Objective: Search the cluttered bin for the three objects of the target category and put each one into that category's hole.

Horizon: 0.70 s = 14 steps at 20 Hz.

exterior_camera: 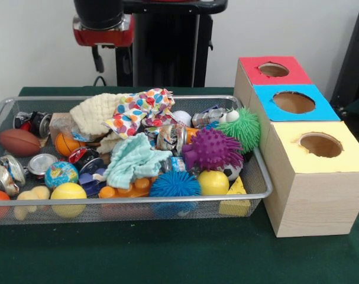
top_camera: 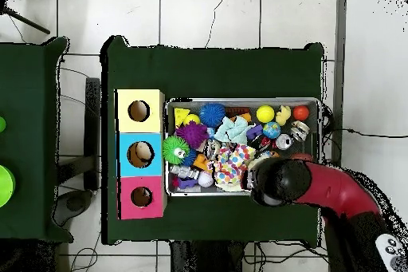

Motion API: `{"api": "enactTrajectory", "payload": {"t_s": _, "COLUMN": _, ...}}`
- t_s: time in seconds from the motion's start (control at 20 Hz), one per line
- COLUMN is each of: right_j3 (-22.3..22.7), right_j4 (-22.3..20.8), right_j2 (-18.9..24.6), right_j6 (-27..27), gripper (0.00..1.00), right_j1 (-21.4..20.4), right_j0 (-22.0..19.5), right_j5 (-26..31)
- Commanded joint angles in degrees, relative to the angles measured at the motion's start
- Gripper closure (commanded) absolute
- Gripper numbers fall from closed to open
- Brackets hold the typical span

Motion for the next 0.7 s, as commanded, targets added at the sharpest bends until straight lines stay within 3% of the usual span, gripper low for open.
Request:
{"api": "enactTrajectory", "payload": {"t_s": 0.05, "right_j3": -13.13, "right_j4": -4.49, "right_j2": 5.0, "right_j6": -8.52, "gripper": 0.0, "right_j1": 4.43, "right_j0": -0.34, "right_j5": 3.37}}
{"api": "enactTrajectory", "payload": {"t_s": 0.7, "right_j3": -24.76, "right_j4": -4.51, "right_j2": 3.02, "right_j6": -0.32, "gripper": 0.0, "right_j1": 12.86, "right_j0": 5.21, "right_j5": 1.24}}
